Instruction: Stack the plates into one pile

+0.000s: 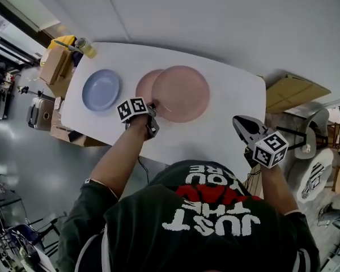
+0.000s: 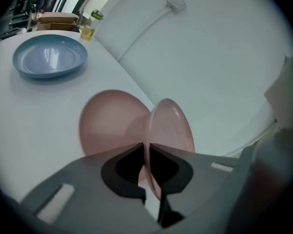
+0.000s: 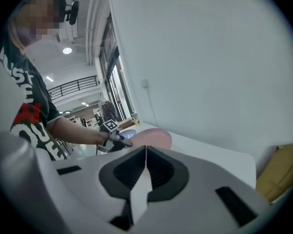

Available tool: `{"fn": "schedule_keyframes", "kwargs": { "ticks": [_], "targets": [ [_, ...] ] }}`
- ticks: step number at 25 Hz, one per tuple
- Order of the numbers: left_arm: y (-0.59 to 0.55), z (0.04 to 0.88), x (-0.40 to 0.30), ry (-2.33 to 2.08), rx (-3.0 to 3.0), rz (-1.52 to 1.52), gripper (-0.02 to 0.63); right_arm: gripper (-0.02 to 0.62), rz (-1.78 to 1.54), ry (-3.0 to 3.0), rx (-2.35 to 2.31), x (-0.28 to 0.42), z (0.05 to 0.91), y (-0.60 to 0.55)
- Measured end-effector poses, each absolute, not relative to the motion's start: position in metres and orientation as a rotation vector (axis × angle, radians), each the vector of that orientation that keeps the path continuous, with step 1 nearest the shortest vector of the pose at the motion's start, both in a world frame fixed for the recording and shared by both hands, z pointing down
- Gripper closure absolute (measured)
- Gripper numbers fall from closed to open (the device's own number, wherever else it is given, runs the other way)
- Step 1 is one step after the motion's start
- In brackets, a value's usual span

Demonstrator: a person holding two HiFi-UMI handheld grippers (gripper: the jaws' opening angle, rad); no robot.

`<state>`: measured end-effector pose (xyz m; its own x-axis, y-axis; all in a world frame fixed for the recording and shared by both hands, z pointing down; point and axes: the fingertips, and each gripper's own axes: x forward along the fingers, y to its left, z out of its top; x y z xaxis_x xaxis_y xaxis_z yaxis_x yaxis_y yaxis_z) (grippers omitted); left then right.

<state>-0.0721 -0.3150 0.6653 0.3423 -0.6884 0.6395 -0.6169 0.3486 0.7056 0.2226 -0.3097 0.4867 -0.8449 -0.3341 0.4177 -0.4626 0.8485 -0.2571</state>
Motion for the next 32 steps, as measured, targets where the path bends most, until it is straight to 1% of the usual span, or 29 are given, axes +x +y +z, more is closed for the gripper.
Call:
{"fn": "schedule_keyframes", "kwargs": {
  "ticks": [3,5,10,13,14,15,18,19,21,22,23,27,29,32],
  "targets": [
    [-0.307,0.677,-0.125,-1.394,1.264,-0.075,0.583,0.589,0.497,-2.658,0.558,0.186,0.492,-0.314],
    [-0.304,0.687,-0.147,-1.417,1.229,-0.064,0.581,0.589,0.494,-2.649,0.536,0.170,0.494,-0.312],
    [-0.309,0.710,-0.166,-1.437,1.175,-0.044,0.580,0.589,0.503,-2.610,0.529,0.159,0.501,-0.305],
    [-0.312,0.714,-0.169,-1.475,1.224,0.101,0.577,0.589,0.519,-2.590,0.560,0.164,0.504,-0.305],
    [-0.312,0.715,-0.168,-1.480,1.253,0.165,0.561,0.589,0.522,-2.585,0.571,0.167,0.504,-0.305],
    [-0.312,0.716,-0.166,-1.480,1.282,0.220,0.522,0.589,0.524,-2.582,0.580,0.169,0.505,-0.305],
    [-0.311,0.717,-0.157,-1.474,1.355,0.343,0.466,0.589,0.522,-2.574,0.603,0.178,0.506,-0.304],
    [-0.311,0.717,-0.153,-1.466,1.378,0.378,0.436,0.589,0.520,-2.571,0.613,0.181,0.506,-0.302],
    [-0.308,0.717,-0.145,-1.430,1.422,0.429,0.345,0.589,0.514,-2.568,0.639,0.186,0.504,-0.300],
    [-0.306,0.716,-0.141,-1.406,1.445,0.451,0.322,0.589,0.511,-2.567,0.657,0.189,0.502,-0.300],
    [-0.304,0.714,-0.139,-1.387,1.473,0.477,0.313,0.589,0.508,-2.568,0.678,0.192,0.501,-0.300],
    [-0.297,0.694,-0.145,-1.450,1.589,0.564,0.311,0.589,0.511,-2.589,0.763,0.210,0.496,-0.296],
    [-0.294,0.673,-0.149,-1.523,1.635,0.504,0.313,0.589,0.526,-2.609,0.781,0.219,0.496,-0.291],
    [-0.280,0.629,-0.135,-1.579,1.741,0.348,0.314,0.589,0.526,-2.649,0.739,0.232,0.494,-0.280]
  ]
}}
